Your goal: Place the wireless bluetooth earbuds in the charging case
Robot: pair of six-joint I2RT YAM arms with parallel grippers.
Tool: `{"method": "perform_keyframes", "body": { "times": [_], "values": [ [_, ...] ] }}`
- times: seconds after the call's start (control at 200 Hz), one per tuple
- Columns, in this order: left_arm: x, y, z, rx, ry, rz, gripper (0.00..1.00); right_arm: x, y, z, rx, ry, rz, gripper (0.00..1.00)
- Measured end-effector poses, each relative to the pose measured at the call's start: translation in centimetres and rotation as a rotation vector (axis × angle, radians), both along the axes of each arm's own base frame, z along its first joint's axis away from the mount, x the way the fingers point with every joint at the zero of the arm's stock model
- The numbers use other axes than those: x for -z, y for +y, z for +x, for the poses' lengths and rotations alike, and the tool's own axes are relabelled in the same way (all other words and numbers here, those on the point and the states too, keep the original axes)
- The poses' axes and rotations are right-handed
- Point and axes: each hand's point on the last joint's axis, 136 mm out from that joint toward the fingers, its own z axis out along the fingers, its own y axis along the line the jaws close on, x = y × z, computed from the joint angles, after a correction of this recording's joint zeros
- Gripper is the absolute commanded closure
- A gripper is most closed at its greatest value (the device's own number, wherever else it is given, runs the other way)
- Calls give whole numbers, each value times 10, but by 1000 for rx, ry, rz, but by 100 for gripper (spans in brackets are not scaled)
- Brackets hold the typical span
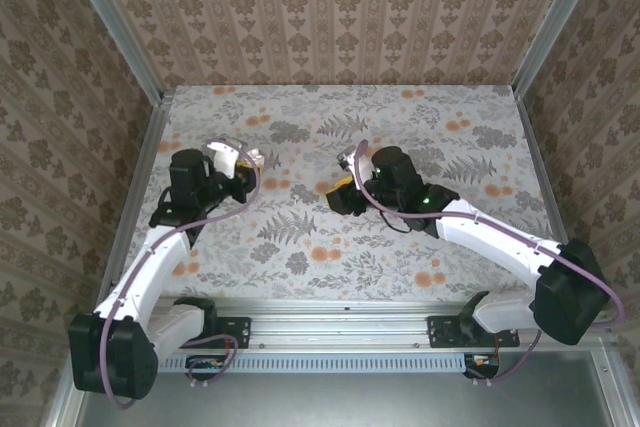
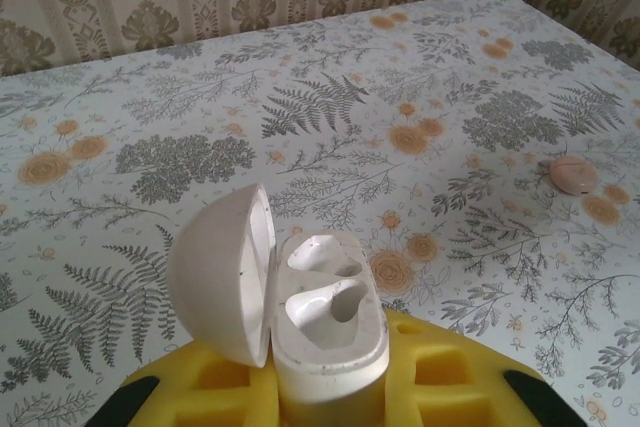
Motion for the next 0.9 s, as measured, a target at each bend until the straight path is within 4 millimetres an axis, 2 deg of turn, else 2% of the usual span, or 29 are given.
{"method": "perform_keyframes", "body": {
  "times": [0.35, 0.555, 0.9],
  "values": [
    [-9, 21, 11, -67, 84, -41, 88, 8, 18, 3, 123, 114, -12, 57],
    [-2, 37, 14, -105, 151, -73, 88, 22, 32, -2, 172, 159, -41, 57],
    [0, 65, 19, -166, 218, -116, 88, 21, 63, 3, 217, 176, -43, 57]
  ]
}}
